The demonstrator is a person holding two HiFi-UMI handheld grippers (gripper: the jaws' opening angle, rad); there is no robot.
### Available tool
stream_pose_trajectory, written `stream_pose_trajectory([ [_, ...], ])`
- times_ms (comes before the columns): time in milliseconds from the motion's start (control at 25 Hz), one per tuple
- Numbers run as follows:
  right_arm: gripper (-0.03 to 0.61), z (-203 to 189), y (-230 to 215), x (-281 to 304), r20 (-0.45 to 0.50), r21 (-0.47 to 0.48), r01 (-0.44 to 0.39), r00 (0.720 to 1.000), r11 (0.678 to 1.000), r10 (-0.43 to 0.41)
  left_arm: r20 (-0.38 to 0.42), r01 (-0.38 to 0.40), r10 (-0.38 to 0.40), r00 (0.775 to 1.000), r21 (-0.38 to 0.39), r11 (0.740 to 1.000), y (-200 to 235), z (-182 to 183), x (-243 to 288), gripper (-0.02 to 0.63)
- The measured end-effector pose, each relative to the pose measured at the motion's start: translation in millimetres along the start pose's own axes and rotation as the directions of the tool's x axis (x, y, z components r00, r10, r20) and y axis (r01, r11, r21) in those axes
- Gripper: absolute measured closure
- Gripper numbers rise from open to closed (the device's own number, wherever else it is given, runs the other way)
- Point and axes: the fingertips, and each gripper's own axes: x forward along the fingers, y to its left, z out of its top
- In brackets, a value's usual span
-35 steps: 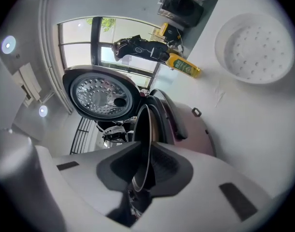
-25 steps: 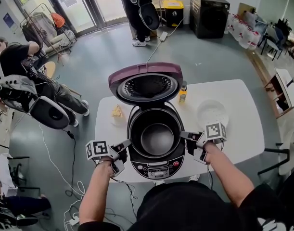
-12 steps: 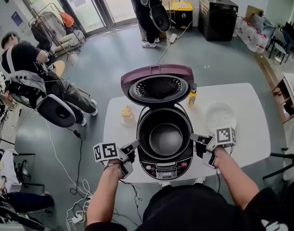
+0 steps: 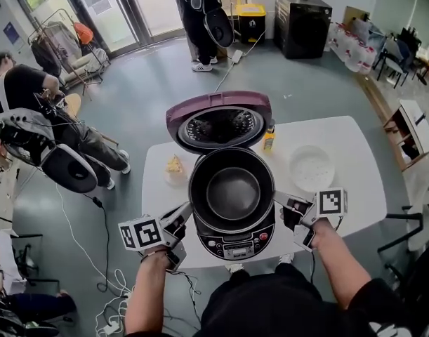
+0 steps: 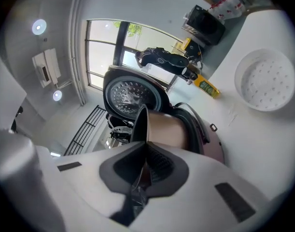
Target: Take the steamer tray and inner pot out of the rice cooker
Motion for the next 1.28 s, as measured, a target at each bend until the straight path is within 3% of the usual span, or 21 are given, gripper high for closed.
stream_pose_trajectory([
  [280, 0.567, -2, 33, -24, 0.086, -0.035, -0.033, 0.996, 0.999, 0.036, 0.038, -0.007, 0.001, 0.999, 0.144, 0.990, -38, 8, -15, 0.590],
  [560, 0.571, 15, 37, -65, 0.117, -0.077, -0.077, 0.989, 0.994, 0.085, 0.108, -0.036, 0.012, 0.994, 0.229, 0.973, -88, 12, -5, 0.592],
  [800, 0.562, 39, 52, -113, 0.115, -0.113, -0.116, 0.985, 0.987, 0.129, 0.146, -0.029, -0.005, 0.989, 0.232, 0.972, -139, 2, 10, 0.589],
  [1280, 0.565, 81, -15, -264, 0.232, -0.082, 0.011, 0.973, 0.997, 0.008, 0.065, 0.096, -0.111, 0.992, 0.197, 0.976, -228, -73, 132, 0.588],
])
